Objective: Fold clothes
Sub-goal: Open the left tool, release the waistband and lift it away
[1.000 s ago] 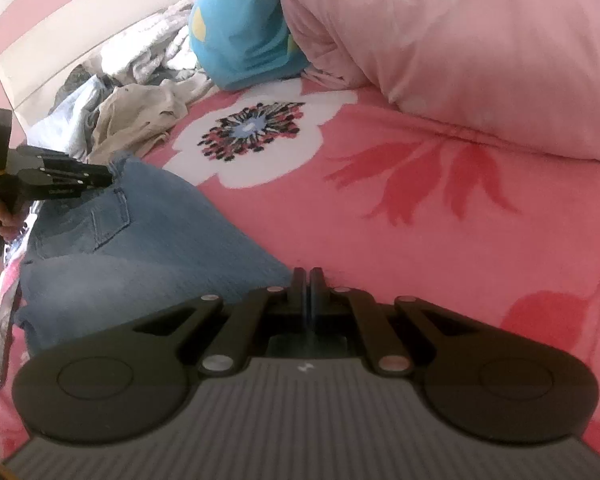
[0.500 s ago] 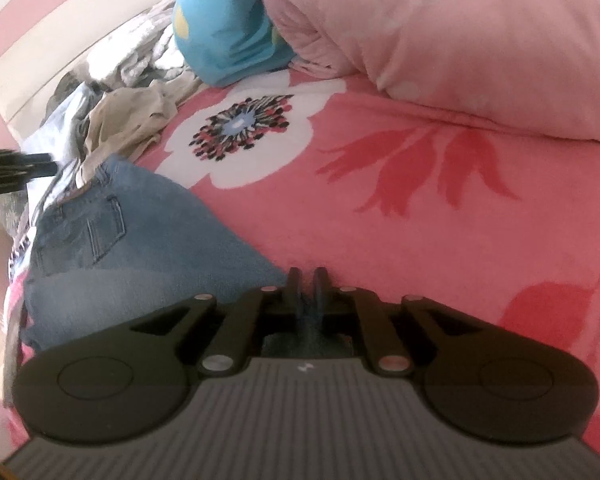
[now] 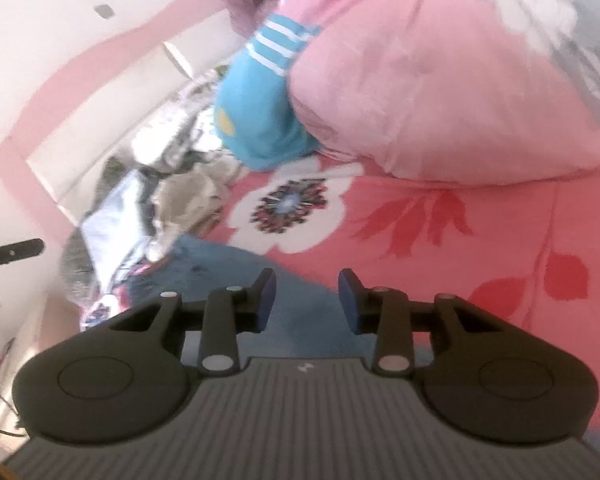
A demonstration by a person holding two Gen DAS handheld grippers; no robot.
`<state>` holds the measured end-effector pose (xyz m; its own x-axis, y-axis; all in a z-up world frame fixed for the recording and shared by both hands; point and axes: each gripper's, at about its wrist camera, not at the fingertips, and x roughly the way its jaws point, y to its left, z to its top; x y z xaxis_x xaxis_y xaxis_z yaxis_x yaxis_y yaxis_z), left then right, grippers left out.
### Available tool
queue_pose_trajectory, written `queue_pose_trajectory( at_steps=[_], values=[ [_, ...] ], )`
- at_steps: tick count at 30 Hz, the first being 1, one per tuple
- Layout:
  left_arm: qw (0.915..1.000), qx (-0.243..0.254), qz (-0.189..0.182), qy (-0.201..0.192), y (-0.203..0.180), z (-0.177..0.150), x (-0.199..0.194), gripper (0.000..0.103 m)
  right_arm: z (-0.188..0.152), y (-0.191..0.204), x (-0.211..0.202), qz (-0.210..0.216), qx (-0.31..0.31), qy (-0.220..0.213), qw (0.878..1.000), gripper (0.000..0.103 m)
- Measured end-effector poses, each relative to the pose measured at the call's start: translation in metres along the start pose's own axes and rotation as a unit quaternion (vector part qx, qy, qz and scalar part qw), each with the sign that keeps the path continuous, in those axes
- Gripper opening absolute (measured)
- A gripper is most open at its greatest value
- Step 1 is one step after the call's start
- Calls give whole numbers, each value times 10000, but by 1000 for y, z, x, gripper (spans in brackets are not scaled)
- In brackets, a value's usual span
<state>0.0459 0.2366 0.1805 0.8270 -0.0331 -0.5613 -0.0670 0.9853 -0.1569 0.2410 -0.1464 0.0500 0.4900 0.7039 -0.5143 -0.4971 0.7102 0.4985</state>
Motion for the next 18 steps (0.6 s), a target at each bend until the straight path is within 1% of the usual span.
queue_pose_trajectory(
  at_steps=[3, 5, 9, 13, 16, 18],
  values=[
    [9986, -208, -448, -205, -9, -24, -14, 34, -11, 18, -25, 6, 14, -113, 9999, 36],
    [9967, -267, -723, -274, -14, -38, -12, 34, -19, 29, -41, -69, 55, -193, 9998, 38],
    [9903, -386, -1272, -397, -25, -67, -9, 34, -44, 49, -84, -490, 282, -570, 9968, 38],
    [9806, -531, -1881, -111, -50, -81, 22, 34, -75, 59, -143, -1013, 465, -1047, 9882, 38],
    [9762, -645, -2069, 29, -76, -91, 44, 34, -104, 61, -182, -1477, 571, -1353, 9781, 40],
    [9748, -727, -2108, 115, -92, -101, 59, 34, -122, 58, -199, -1690, 662, -1416, 9731, 40]
  ],
)
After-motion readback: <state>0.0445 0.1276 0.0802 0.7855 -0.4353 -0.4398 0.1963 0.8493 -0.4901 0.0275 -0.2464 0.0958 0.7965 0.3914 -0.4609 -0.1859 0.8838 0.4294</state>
